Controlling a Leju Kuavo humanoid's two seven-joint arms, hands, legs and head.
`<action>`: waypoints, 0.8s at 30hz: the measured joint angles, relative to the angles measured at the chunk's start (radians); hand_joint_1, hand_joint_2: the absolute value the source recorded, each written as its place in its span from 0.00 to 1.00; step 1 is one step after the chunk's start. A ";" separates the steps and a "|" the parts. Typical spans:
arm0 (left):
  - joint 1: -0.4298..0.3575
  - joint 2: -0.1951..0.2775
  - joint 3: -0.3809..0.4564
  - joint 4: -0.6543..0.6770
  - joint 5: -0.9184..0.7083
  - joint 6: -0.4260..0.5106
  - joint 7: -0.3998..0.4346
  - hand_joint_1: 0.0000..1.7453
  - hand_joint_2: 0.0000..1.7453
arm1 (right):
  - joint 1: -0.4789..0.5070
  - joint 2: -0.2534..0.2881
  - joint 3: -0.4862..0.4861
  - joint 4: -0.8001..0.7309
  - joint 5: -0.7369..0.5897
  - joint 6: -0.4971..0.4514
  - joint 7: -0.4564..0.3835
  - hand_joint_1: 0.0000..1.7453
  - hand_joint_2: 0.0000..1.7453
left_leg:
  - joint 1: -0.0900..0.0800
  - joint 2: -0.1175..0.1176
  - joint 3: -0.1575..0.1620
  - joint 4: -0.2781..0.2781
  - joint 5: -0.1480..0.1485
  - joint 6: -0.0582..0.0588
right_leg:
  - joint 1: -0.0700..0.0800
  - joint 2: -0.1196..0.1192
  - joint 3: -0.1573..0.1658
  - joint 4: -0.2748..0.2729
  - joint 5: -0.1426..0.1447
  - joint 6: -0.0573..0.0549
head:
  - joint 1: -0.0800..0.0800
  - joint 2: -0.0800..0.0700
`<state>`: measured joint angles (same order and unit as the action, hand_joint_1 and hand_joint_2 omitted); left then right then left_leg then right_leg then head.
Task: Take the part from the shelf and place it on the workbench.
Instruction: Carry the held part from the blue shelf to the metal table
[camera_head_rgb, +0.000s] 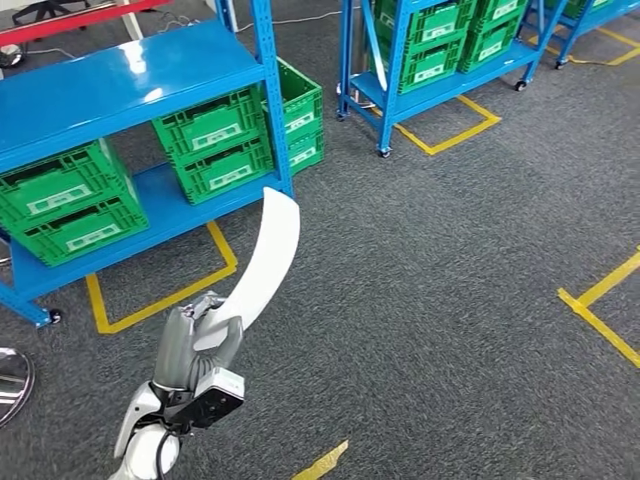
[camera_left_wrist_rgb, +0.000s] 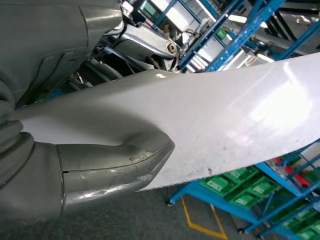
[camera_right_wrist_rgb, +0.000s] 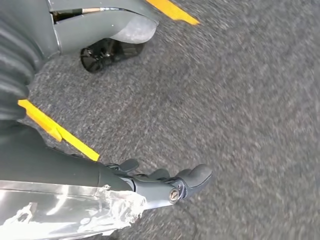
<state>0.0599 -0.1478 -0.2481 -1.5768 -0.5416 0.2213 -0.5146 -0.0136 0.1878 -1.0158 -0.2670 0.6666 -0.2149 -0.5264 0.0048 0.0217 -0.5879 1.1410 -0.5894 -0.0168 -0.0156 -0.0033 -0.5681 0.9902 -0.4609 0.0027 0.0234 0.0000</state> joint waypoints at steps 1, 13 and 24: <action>0.001 0.001 0.000 0.002 0.000 0.000 -0.002 1.00 1.00 | -0.001 0.000 -0.002 0.000 0.000 0.000 0.000 0.00 1.00 | 0.000 -0.009 -0.032 0.069 -0.029 0.001 | 0.001 0.012 -0.003 0.000 0.002 -0.003 | -0.001 0.000; -0.001 -0.013 0.004 0.010 0.017 0.002 -0.008 1.00 1.00 | 0.002 0.001 -0.037 0.000 -0.004 -0.003 0.007 0.00 1.00 | 0.008 -0.058 0.051 -0.145 0.105 0.037 | 0.004 0.090 -0.054 0.042 -0.003 0.036 | 0.006 0.000; -0.001 -0.025 0.012 0.016 0.018 0.002 -0.009 1.00 1.00 | -0.003 0.002 -0.048 0.000 -0.001 0.000 0.018 0.00 1.00 | -0.005 0.071 0.055 -0.146 0.100 0.027 | 0.009 -0.060 0.003 0.011 -0.016 0.034 | 0.016 0.000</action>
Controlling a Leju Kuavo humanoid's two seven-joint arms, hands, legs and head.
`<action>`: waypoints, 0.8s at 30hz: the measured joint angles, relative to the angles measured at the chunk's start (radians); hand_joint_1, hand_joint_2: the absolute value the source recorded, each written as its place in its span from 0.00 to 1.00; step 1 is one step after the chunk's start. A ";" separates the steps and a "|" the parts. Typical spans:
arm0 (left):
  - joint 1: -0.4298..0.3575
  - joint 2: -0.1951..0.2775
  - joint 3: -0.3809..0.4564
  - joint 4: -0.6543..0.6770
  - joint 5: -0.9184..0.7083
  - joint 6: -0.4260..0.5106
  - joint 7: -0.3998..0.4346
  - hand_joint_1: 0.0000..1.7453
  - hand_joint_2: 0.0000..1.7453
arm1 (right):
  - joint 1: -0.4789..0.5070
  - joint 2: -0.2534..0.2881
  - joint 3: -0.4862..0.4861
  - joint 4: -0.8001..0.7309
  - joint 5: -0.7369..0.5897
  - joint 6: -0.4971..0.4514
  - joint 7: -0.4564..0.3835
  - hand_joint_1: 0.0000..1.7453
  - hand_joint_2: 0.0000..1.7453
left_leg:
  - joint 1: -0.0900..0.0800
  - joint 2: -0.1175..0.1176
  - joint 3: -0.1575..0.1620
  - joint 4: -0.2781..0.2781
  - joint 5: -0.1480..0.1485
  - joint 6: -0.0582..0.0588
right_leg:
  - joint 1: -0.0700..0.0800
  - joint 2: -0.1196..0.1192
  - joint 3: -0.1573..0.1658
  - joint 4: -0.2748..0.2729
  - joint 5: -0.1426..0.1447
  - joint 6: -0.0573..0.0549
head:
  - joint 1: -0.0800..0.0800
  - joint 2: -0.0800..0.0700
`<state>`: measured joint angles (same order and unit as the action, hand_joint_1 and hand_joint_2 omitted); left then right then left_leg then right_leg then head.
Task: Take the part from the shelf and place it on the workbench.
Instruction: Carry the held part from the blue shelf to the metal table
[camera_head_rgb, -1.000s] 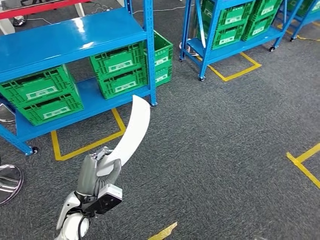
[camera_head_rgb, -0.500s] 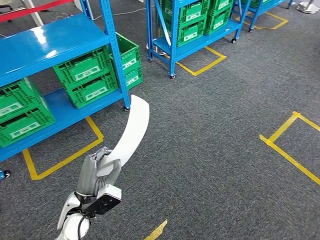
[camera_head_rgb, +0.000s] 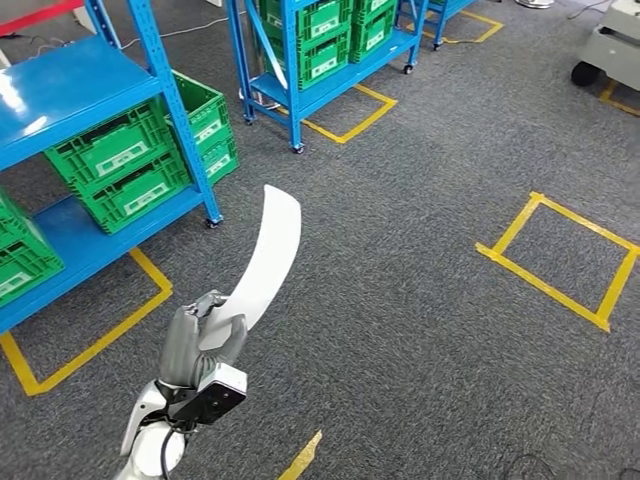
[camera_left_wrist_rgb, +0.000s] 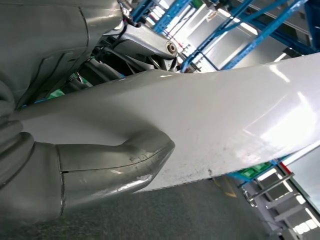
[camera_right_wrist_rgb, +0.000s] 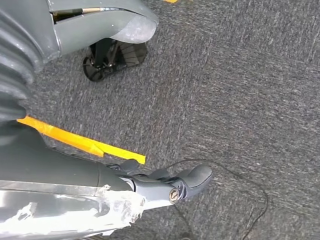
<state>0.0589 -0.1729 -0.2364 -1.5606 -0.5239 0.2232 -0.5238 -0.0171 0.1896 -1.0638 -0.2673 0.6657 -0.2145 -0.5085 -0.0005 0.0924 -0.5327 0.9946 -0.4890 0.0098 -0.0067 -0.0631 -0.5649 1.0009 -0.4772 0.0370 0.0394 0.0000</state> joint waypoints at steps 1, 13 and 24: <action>0.000 -0.001 0.000 0.000 0.000 0.001 0.000 1.00 1.00 | 0.000 0.000 -0.001 0.000 0.004 0.000 0.000 0.00 1.00 | -0.002 0.007 0.001 0.000 0.000 -0.005 | 0.002 0.006 -0.001 0.000 0.001 -0.008 | -0.001 0.000; 0.010 0.000 0.006 0.000 0.005 0.008 -0.010 1.00 1.00 | 0.005 -0.006 -0.007 0.000 0.028 0.008 0.001 0.00 1.00 | 0.009 -0.128 -0.053 0.106 -0.016 -0.015 | -0.001 0.147 -0.009 0.001 0.016 -0.039 | -0.008 0.000; 0.010 -0.007 0.011 0.000 0.009 0.023 -0.017 1.00 1.00 | -0.001 -0.006 -0.013 0.000 0.032 0.002 0.018 0.00 1.00 | 0.010 -0.069 -0.014 -0.001 0.009 0.015 | -0.010 0.070 -0.175 0.285 -0.108 0.014 | 0.005 0.000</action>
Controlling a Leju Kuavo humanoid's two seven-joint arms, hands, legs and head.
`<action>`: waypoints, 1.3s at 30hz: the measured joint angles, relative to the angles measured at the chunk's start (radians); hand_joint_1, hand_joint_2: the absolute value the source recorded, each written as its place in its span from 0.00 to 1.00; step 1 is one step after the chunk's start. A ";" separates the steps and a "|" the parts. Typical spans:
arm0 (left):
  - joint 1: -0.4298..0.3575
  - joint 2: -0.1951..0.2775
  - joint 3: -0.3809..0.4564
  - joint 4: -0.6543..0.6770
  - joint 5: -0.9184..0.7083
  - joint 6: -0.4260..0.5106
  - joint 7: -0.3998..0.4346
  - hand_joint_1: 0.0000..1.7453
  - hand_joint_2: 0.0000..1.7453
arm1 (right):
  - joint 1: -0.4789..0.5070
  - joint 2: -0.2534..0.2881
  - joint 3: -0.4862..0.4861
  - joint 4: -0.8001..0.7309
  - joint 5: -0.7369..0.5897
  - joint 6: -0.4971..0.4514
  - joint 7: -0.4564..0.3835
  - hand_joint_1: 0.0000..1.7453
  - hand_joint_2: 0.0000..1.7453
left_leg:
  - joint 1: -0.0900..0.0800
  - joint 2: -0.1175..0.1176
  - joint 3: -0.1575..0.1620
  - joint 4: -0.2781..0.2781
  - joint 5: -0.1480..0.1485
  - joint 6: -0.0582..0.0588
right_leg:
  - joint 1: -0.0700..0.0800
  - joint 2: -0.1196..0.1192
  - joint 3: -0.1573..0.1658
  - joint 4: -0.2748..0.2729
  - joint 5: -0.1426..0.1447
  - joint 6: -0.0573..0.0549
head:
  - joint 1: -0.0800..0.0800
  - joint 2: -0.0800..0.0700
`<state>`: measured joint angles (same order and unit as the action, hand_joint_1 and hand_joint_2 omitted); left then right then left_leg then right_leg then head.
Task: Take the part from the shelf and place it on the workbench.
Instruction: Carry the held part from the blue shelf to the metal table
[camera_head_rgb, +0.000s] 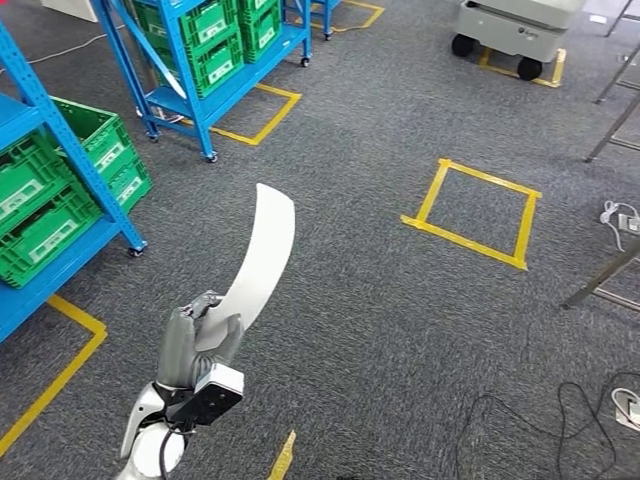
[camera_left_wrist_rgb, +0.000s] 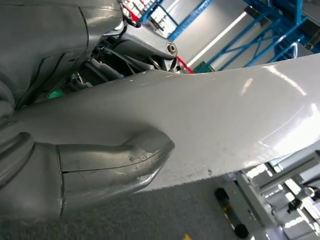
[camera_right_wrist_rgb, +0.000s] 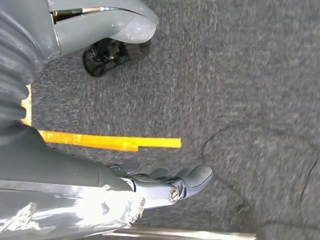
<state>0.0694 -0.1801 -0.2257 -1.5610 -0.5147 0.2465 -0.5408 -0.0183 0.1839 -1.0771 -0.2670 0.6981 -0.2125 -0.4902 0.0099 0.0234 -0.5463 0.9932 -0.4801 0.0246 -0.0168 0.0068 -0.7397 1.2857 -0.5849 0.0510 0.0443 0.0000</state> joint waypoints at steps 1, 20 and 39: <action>0.000 0.000 0.000 0.000 0.000 0.001 -0.001 1.00 1.00 | 0.001 0.000 -0.001 0.000 0.002 0.000 0.000 0.00 1.00 | 0.000 0.012 0.000 0.000 -0.001 -0.001 | -0.002 -0.002 -0.001 0.006 0.007 0.002 | 0.000 0.000; 0.010 0.005 0.012 -0.001 -0.003 0.030 -0.012 1.00 1.00 | -0.002 0.002 -0.020 0.000 0.034 0.000 0.011 0.00 1.00 | 0.001 -0.067 -0.035 0.088 -0.014 -0.029 | 0.010 0.087 0.167 -0.280 0.118 -0.052 | -0.010 0.000; 0.001 -0.003 0.021 0.016 -0.006 0.029 -0.012 1.00 1.00 | -0.007 0.004 -0.044 0.001 0.067 -0.001 0.013 0.00 1.00 | -0.010 0.083 0.022 -0.004 -0.017 -0.034 | 0.013 -0.044 0.153 -0.280 0.119 -0.032 | -0.006 0.000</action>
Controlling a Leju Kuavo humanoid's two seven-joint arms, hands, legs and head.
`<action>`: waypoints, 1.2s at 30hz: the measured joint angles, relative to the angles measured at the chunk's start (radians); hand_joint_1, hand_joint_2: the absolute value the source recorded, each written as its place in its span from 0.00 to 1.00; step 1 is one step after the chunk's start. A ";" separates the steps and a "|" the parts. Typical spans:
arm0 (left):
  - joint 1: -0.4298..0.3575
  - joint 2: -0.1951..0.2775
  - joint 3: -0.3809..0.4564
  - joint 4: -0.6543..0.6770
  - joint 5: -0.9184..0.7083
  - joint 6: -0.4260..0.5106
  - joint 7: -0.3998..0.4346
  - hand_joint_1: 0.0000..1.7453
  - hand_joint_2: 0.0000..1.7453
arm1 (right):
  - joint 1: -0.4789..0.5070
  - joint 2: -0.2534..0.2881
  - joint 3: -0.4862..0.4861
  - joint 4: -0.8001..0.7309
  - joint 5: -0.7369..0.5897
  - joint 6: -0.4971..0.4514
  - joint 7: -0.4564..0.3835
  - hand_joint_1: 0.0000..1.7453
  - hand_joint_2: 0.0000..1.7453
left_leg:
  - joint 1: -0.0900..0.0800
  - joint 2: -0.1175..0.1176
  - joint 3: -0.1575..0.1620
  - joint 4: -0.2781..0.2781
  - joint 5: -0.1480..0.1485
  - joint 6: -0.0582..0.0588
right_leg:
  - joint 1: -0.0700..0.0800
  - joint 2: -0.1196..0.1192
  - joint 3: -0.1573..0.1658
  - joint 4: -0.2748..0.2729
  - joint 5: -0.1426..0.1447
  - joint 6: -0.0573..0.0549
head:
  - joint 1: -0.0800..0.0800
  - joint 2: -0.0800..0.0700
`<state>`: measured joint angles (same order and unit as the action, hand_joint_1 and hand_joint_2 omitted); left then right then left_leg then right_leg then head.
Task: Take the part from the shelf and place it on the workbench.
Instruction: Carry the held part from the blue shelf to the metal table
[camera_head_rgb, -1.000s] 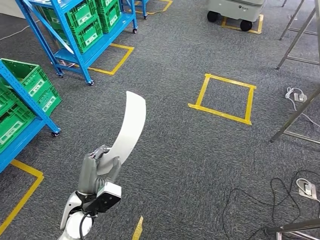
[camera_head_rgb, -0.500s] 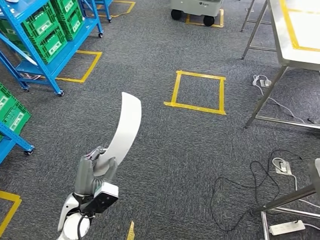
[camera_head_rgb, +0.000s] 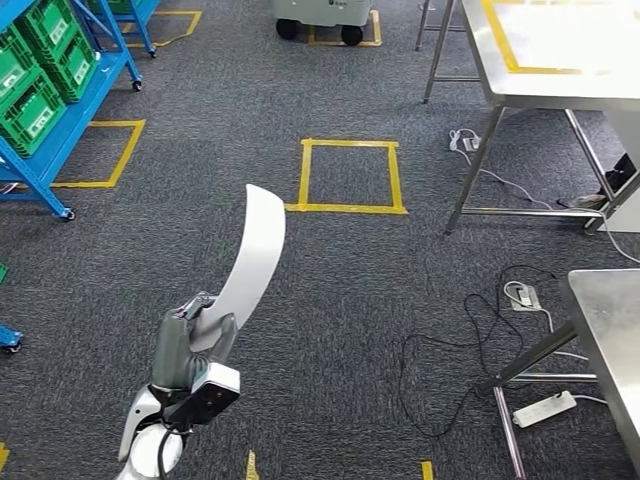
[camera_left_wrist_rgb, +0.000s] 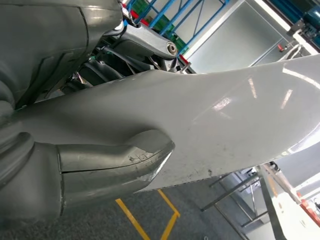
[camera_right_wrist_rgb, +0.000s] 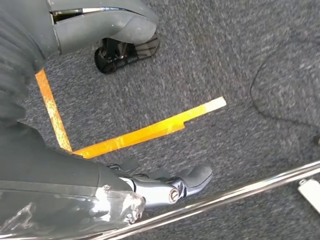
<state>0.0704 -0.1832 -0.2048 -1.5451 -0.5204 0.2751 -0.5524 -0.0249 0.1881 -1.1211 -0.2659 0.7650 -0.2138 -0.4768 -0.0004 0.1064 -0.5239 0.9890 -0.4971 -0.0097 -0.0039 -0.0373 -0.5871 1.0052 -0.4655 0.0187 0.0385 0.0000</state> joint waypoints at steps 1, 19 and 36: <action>-0.001 -0.001 0.000 0.002 0.000 0.000 0.000 1.00 1.00 | 0.001 0.000 -0.003 0.000 0.002 0.000 0.000 0.00 1.00 | 0.002 -0.005 0.002 0.003 -0.005 -0.006 | -0.001 0.009 0.000 -0.002 0.001 -0.006 | 0.000 0.000; -0.004 -0.002 0.003 0.017 0.000 -0.005 0.000 1.00 1.00 | 0.000 0.002 -0.031 0.000 0.025 -0.003 0.001 0.00 1.00 | 0.007 -0.123 -0.013 -0.008 0.020 0.035 | 0.001 0.087 -0.063 0.091 -0.043 0.008 | -0.001 0.000; -0.004 0.000 0.010 0.021 0.008 -0.013 -0.001 1.00 1.00 | -0.009 0.003 -0.043 0.001 0.045 -0.005 0.002 0.00 1.00 | 0.007 -0.093 -0.091 0.213 -0.127 -0.015 | -0.006 0.052 -0.001 0.001 0.000 -0.025 | -0.009 0.000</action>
<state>0.0664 -0.1828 -0.1944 -1.5240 -0.5120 0.2617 -0.5535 -0.0334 0.1907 -1.1639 -0.2651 0.8105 -0.2186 -0.4744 0.0065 0.0139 -0.6145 1.2022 -0.6241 -0.0247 -0.0101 0.0151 -0.5882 1.0060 -0.4651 -0.0062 0.0292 0.0000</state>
